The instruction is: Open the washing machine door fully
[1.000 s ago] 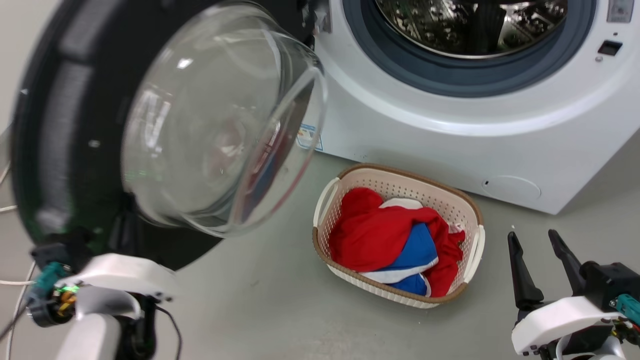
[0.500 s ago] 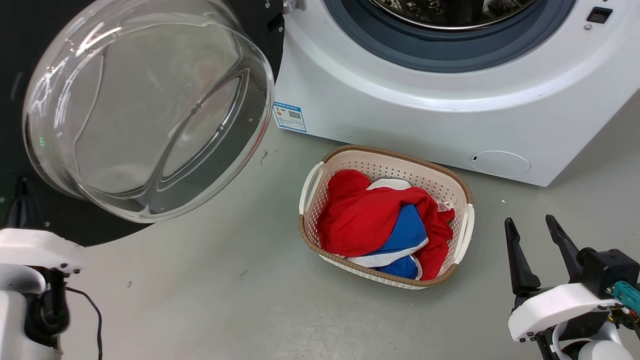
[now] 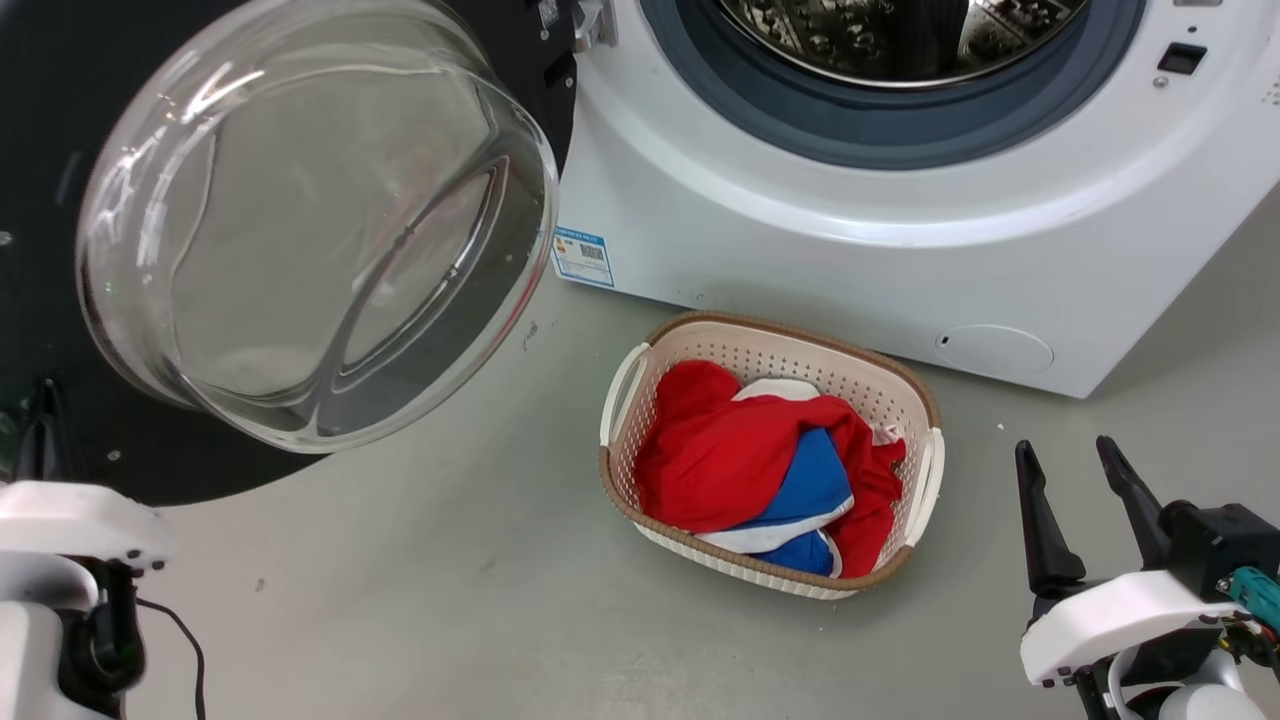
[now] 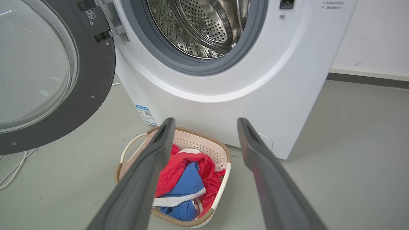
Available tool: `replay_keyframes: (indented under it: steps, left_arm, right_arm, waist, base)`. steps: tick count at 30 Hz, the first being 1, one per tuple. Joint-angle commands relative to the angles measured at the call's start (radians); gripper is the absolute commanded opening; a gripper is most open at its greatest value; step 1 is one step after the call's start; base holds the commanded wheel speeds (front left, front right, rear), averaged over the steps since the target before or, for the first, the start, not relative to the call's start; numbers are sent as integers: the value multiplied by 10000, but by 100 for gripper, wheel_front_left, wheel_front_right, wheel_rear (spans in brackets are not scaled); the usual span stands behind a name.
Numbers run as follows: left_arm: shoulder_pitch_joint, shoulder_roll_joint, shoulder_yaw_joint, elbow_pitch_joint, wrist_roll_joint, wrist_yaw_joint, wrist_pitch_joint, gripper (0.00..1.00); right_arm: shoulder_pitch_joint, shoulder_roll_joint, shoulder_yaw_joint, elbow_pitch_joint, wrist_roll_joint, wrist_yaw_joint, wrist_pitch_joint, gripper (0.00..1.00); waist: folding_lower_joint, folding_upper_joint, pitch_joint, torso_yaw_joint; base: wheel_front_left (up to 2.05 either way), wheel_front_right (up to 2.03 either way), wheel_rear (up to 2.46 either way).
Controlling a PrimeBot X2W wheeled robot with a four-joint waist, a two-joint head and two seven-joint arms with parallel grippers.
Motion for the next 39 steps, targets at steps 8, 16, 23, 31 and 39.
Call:
replay_keyframes:
  steps: [8, 16, 23, 31, 39]
  left_arm:
    - [1184, -496, -397, -1177, 390, 541, -135, 0]
    - [2358, -967, -1453, -2972, 899, 952, 453, 0]
    - [2926, -1180, -2198, -4178, 1390, 1278, 772, 0]
    - [3027, -1300, -2952, -5021, 1668, 1276, 1235, 100]
    - [2421, -1403, -3602, -4484, 1930, 779, 1024, 100]
  right_arm:
    - [269, 10, -44, 183, 171, 1, -114, 100]
    - [610, 10, -165, 162, 284, 1, -80, 100]
    - [779, 9, -213, 91, 359, 1, -85, 100]
    - [867, 9, -191, 51, 616, -1, -185, 100]
    - [824, 9, -28, -65, 751, 1, -221, 100]
  waist:
    - [-1, -1, -734, 161]
    - [-1, -1, -1317, 309]
    - [-1, -1, -1645, 202]
    - [-1, -1, -1878, -262]
    - [-1, -1, -1849, -1222]
  base:
    - [0, 0, 0]
    - [0, 0, 0]
    - [0, 0, 0]
    - [0, 0, 0]
    - [0, 0, 0]
